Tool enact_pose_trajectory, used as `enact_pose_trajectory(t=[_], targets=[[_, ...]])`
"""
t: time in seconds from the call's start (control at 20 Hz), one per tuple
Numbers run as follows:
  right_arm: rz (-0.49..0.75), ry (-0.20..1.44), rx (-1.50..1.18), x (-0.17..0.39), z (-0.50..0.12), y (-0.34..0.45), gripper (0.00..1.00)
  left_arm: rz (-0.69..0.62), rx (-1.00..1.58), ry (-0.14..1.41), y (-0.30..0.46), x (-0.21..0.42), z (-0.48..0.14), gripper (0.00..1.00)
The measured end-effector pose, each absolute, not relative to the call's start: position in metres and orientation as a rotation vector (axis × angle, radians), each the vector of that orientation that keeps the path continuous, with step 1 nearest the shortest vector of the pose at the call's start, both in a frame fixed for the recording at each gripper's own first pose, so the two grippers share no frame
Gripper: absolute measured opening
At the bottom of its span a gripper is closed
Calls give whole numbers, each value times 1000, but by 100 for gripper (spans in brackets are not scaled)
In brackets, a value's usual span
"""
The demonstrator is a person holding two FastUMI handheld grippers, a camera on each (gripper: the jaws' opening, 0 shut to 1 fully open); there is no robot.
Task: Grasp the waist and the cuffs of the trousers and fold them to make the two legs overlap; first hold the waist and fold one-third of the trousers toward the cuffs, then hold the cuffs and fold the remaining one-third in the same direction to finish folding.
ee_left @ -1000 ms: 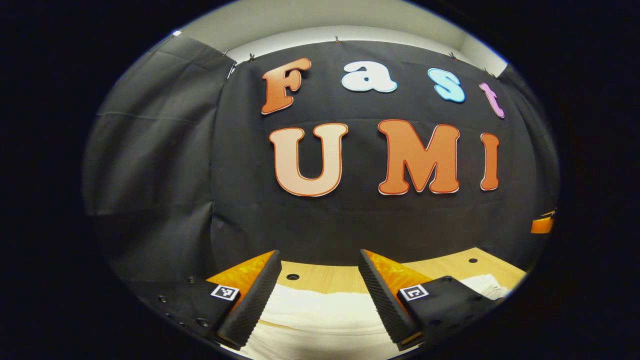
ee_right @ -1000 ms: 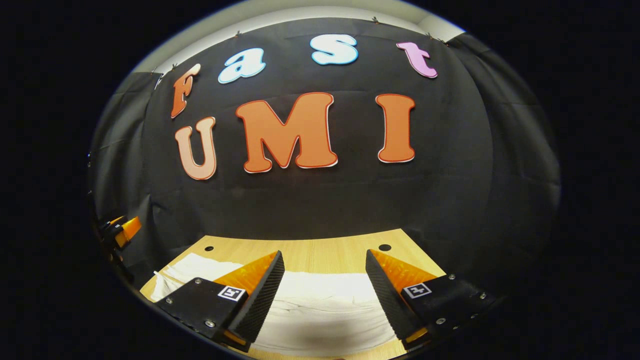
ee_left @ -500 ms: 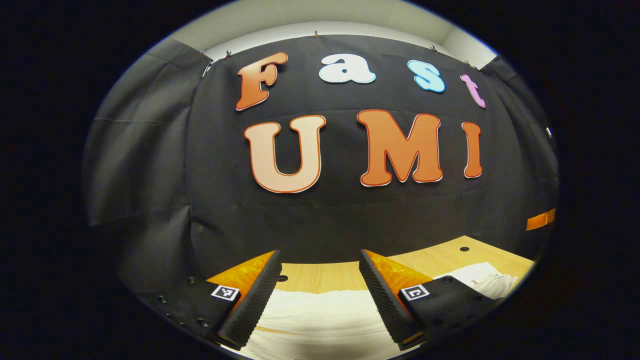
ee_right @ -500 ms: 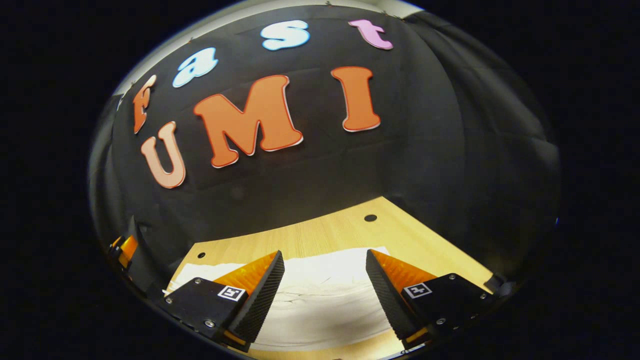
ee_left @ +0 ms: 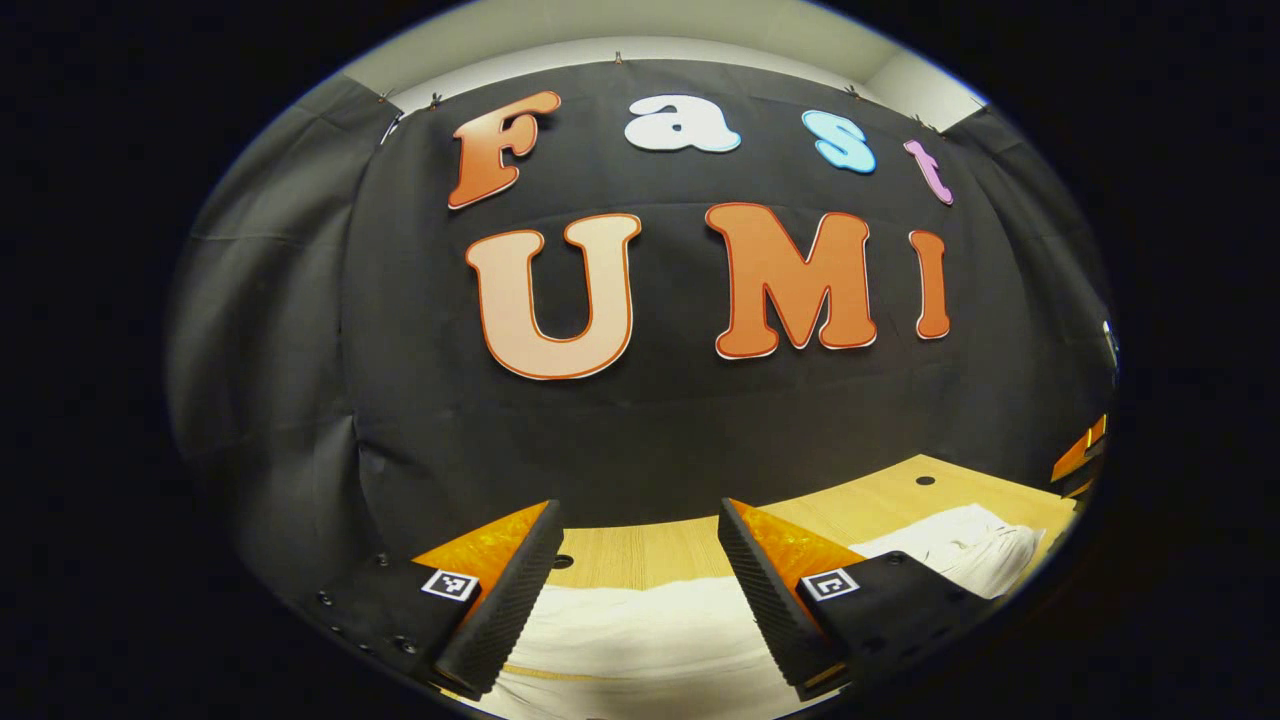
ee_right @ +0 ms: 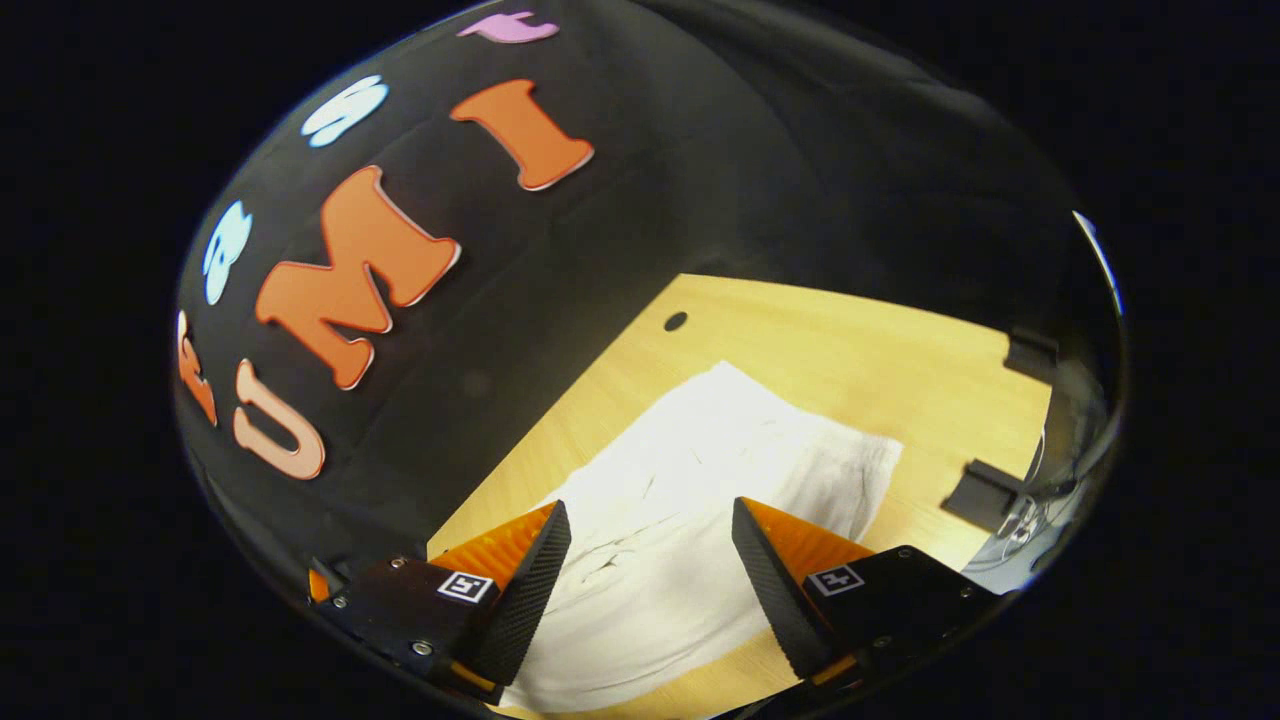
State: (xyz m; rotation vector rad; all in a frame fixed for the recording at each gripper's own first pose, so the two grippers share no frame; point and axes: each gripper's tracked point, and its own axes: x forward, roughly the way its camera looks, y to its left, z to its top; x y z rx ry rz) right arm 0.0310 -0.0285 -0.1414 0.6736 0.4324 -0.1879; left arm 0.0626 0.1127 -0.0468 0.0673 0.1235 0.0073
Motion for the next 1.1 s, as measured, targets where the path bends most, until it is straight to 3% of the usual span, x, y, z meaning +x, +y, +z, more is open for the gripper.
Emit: enact_pose_trajectory(t=[0.45,1.1], targets=[[-328,574,922,8,-215,-62,99,18,60,159,132,73,-65,100],[-426,707,941,16,-278,-89,99,98,82,199,162,68,-78,100]])
